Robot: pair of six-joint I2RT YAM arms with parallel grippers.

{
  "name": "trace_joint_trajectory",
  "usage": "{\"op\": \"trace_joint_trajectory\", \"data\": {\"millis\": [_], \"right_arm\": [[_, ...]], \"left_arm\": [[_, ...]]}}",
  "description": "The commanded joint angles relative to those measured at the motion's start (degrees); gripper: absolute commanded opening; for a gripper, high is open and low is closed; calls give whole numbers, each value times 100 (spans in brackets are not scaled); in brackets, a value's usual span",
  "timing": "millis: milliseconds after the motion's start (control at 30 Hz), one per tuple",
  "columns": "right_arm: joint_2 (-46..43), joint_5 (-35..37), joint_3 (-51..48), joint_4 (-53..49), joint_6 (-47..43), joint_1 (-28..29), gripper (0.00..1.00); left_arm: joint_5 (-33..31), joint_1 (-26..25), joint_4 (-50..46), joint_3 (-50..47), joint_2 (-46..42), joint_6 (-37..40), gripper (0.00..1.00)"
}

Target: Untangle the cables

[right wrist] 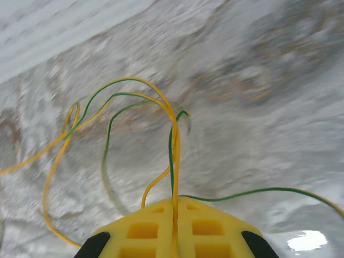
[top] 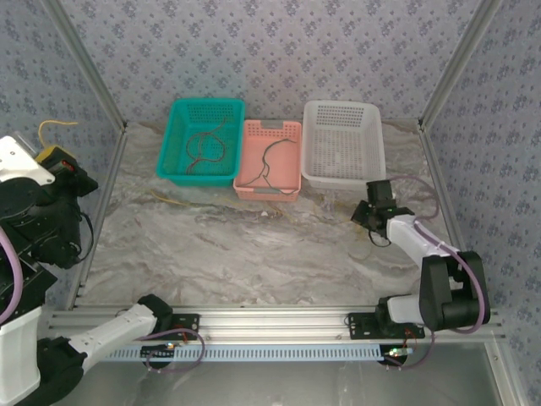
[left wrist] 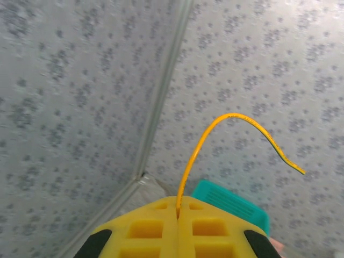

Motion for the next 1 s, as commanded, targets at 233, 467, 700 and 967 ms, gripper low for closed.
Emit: {"op": "trace_joint_trajectory", "data": {"millis": [233, 467, 700, 967], "right_arm": [[21, -322, -41, -260, -255, -338, 0], [-21, -426, -35, -323, -325, -157, 8], [-495, -388, -44, -569, -452, -85, 6], [-1484, -563, -91, -1030, -393, 320, 47]], "left_arm": [[-359, 35, 567, -98, -38, 510, 0], [1031, 33, 430, -149, 210, 242, 0], [2130, 37, 418, -186, 378, -109, 0], [3291, 36, 732, -750, 445, -535, 0]]}}
